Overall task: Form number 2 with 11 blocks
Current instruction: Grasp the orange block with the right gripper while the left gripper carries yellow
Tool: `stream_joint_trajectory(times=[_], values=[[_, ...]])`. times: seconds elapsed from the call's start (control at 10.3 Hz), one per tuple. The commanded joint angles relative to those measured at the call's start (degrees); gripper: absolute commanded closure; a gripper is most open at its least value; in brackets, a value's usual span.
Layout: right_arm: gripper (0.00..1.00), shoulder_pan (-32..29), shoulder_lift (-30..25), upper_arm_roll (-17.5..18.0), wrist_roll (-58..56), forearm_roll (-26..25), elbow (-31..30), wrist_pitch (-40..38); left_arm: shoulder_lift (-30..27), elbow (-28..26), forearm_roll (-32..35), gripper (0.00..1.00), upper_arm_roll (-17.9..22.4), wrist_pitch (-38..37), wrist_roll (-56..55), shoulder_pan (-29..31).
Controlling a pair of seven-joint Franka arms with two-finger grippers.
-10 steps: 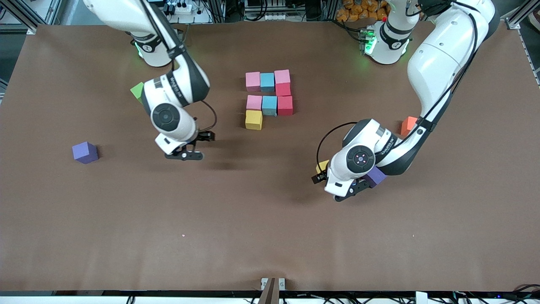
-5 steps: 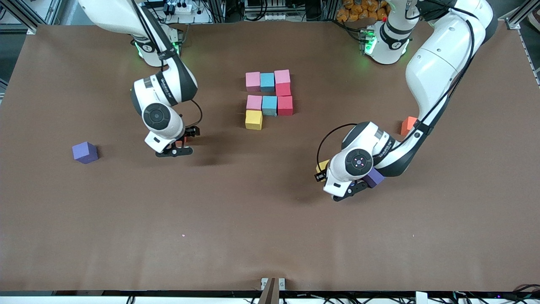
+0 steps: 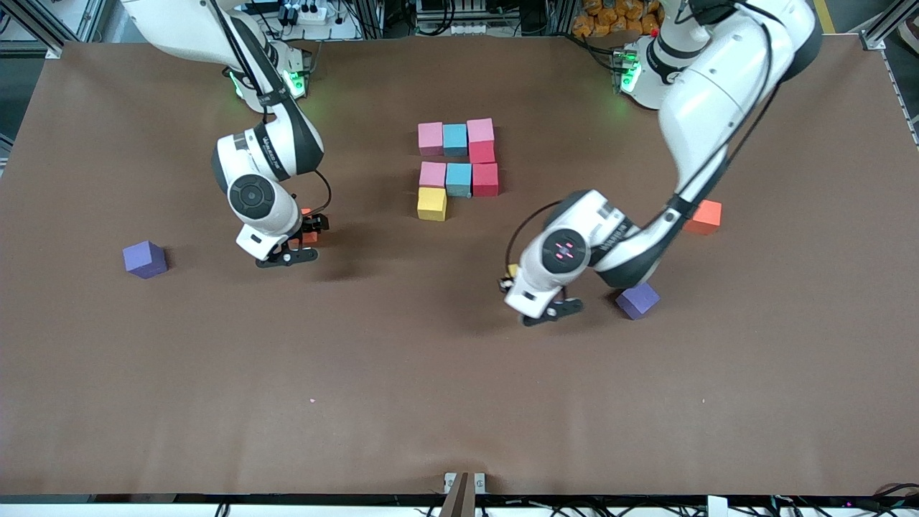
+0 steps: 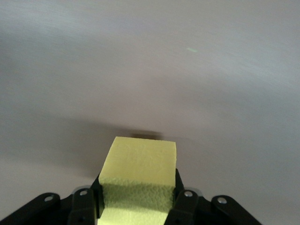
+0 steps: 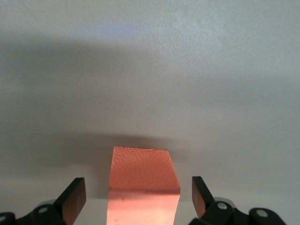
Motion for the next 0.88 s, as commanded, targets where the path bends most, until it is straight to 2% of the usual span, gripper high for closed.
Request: stream_joint_trajectory(times=[0.0,0.29,0.49,0.78], values=[[0.0,-1.3,-1.6,0.8,-0.4,-1.0,-2.6,1.4,1.6,5.1,-0.3,0.67,0.9,-0.1,2.4,-5.2],[0.0,-1.3,-1.7,0.9,-0.3,-1.0,-4.5,2.5,2.9,7.8,-0.7,0.64,2.5,-0.1,2.6,-10.8],[0.0,-1.3,-1.8,0.9,-0.3,-1.0,-4.9,2.5,4.0,10.3,-0.8,0.64,5.2,-0.3,2.7,-15.2],[0.0,-1.3,-2.0,0.9,-0.3,-1.0,-5.8,2.6,6.1,13.5,-2.5,0.66,7.9,-0.6,2.5,-21.1]])
